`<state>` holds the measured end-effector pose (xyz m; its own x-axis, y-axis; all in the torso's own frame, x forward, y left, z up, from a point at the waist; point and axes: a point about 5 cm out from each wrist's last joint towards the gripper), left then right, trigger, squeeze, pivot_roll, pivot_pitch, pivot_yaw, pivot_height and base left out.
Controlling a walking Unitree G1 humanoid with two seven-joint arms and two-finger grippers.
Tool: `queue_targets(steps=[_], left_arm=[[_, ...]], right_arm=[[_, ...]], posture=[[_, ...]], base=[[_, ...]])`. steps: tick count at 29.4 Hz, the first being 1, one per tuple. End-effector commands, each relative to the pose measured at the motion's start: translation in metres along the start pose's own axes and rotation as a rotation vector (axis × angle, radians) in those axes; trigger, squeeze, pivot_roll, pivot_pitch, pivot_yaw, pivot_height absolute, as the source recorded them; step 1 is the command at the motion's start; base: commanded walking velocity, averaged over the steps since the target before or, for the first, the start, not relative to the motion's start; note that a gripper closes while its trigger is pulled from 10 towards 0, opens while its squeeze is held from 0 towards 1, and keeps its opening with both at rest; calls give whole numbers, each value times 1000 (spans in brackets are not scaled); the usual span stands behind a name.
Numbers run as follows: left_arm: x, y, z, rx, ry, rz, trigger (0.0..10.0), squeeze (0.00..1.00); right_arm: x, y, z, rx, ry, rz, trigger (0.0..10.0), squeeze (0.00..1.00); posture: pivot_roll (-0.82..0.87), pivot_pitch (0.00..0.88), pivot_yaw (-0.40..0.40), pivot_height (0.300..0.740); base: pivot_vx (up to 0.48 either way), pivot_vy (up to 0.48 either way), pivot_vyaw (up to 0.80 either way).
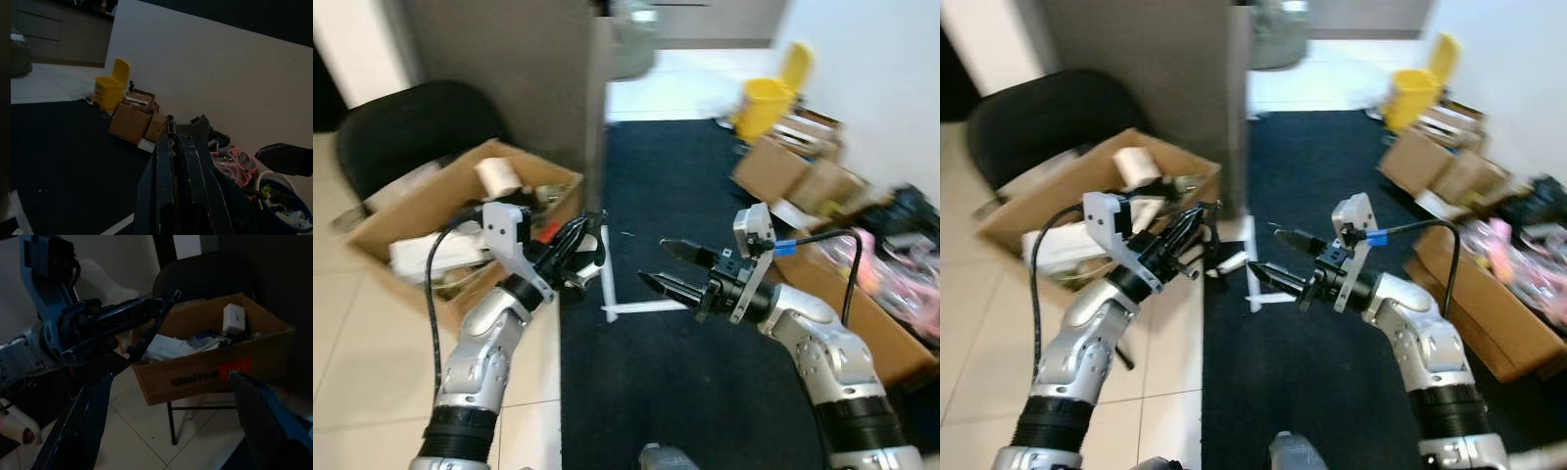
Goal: Picking trash to rubbish bin
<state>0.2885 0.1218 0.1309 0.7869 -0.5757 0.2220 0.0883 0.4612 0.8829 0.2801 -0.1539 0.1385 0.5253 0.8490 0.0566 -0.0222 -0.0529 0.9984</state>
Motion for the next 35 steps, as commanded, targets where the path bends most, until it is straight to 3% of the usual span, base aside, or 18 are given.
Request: queue_targets(steps=[1,24,30,32,34,35], left_arm=[[-4,-2,-3,-17,13,-9,10000,0],[-9,1,-7,-11,45,2,10000,0],[-18,12,-24,35,187,48,10000,0],[-18,12,-24,35,187,48,10000,0],[-28,20,-42,116,337,50,10000,0],[-28,20,-42,116,337,50,10000,0]], right_arm=[[4,6,-1,-19,4,28,10000,0],[-1,9,5,-55,-22,58,10000,0],[-3,16,14,-85,-70,85,10000,0],[-3,16,14,-85,-70,85,10000,0],[-5,19,17,-106,-85,90,10000,0],[-5,19,17,-106,-85,90,10000,0]], posture=[[-55,0,-35,740],[-59,0,-28,740],[-59,0,-28,740],[-59,0,-28,740],[-57,0,-24,740],[-57,0,-24,740]], base=[[0,-356,0],[244,-392,0],[228,-314,395],[0,0,781],[0,0,781],[0,0,781]])
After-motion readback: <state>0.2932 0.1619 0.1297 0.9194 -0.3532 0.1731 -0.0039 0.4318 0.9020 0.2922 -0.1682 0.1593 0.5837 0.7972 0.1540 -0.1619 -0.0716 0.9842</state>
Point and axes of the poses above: a point about 5 cm out from each wrist's last joint towards the gripper, its own x axis pointing out of the wrist towards the gripper, its own y axis along the axis of the wrist's last joint, z = x × y, and after that the axes turned 11 degrees about -x, right-handed
